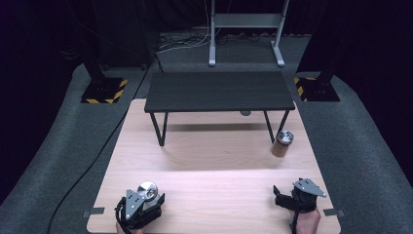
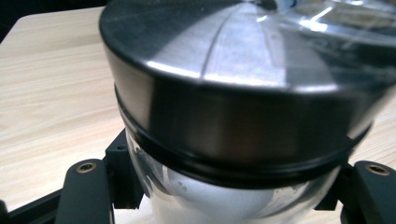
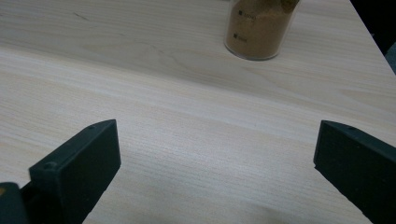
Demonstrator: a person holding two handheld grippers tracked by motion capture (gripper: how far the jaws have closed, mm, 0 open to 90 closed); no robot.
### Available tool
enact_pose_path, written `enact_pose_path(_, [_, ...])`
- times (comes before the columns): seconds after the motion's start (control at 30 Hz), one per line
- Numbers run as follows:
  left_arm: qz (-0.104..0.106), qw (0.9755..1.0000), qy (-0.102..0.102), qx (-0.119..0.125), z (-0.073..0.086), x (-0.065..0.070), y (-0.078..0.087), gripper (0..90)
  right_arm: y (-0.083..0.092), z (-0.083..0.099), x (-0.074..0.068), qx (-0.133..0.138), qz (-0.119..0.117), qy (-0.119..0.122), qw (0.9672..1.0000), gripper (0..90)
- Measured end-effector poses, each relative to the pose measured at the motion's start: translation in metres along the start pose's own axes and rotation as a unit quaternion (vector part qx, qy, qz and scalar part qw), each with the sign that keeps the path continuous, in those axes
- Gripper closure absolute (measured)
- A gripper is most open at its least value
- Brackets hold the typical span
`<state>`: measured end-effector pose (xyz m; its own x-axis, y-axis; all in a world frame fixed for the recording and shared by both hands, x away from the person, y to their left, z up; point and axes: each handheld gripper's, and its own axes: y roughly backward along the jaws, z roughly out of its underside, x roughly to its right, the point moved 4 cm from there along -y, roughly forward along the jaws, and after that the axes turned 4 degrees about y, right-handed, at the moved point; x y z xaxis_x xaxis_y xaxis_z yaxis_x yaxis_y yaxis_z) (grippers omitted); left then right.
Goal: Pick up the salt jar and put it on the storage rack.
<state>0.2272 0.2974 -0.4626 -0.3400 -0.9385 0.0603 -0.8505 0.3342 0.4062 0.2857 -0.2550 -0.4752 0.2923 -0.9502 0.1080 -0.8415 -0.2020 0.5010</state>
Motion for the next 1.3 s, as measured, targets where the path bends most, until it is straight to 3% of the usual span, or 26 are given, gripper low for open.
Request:
enact_pose_path(0.67, [0.021, 0.9998, -0.005, 0.003, -0.022, 0.009, -0.013, 30.9, 0.001, 0.002, 0.004, 0.005, -0.008, -0.009, 0.9999, 0.0])
enact_pose_path(1.03, [0.027, 0.9995, 0.015, 0.011, -0.028, 0.01, -0.027, 30.9, 0.001, 0.002, 0.004, 0.005, -0.007, -0.009, 0.9999, 0.0])
enact_pose_path(1.3, [0.035, 0.9993, 0.009, 0.009, -0.034, 0.013, -0.038, 31.0, 0.001, 0.002, 0.003, 0.006, -0.005, -0.008, 0.9999, 0.0])
